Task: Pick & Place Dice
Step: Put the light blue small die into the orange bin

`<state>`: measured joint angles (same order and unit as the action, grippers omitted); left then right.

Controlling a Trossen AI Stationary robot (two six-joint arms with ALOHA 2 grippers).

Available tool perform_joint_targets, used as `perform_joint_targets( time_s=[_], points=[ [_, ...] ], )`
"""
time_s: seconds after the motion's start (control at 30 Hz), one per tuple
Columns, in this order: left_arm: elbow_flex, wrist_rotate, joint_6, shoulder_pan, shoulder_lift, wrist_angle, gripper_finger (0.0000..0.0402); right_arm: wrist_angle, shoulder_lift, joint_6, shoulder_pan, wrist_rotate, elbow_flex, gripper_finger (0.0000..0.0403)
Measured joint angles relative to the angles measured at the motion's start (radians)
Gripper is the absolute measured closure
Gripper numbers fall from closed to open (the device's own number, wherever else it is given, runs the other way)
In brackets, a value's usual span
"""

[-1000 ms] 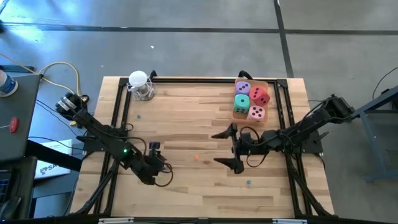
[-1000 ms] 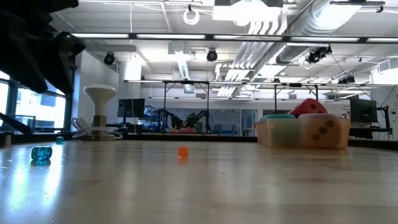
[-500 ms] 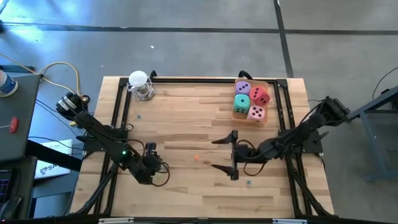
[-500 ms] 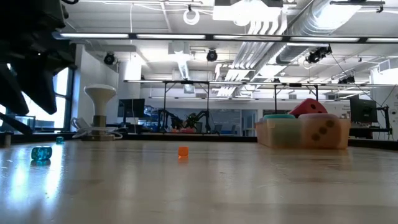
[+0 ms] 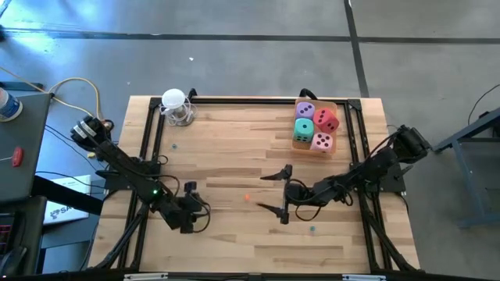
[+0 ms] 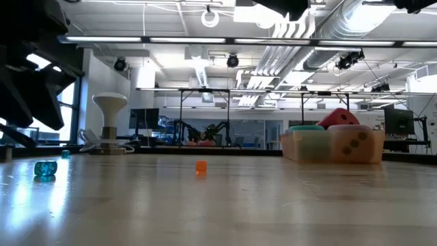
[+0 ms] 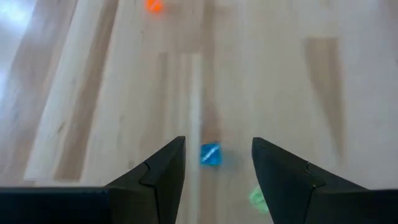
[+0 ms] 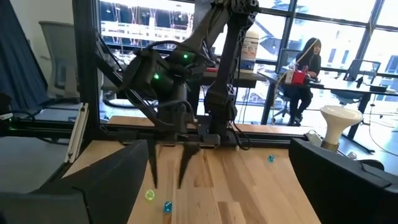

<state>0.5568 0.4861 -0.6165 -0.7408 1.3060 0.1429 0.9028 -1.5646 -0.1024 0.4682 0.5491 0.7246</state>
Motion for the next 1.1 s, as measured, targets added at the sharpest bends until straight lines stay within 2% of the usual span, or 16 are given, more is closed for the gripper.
perform_joint_targets(
  time_s=[0.33, 0.7, 1.0, 1.1],
  points=[
    [0.0, 0.0, -0.033, -0.006, 0.106, -0.052, 0.0223, -0.005, 0.0, 0.008, -0.005, -0.001, 0.0, 0.0023],
    [0.0, -0.001, -0.038, 0.004, 0.136, -0.066, 0.0223, -0.009, 0.0, 0.057, -0.004, -0.002, 0.0, 0.0024],
    [0.0, -0.089, -0.019, 0.055, 0.176, -0.101, 0.0224, -0.018, 0.0, 0.082, -0.004, -0.003, 0.0, 0.0024],
    [0.001, -0.091, -0.037, 0.063, 0.176, -0.093, 0.0239, -0.02, 0.0, 0.084, -0.004, -0.004, 0.0, 0.0024]
  ],
)
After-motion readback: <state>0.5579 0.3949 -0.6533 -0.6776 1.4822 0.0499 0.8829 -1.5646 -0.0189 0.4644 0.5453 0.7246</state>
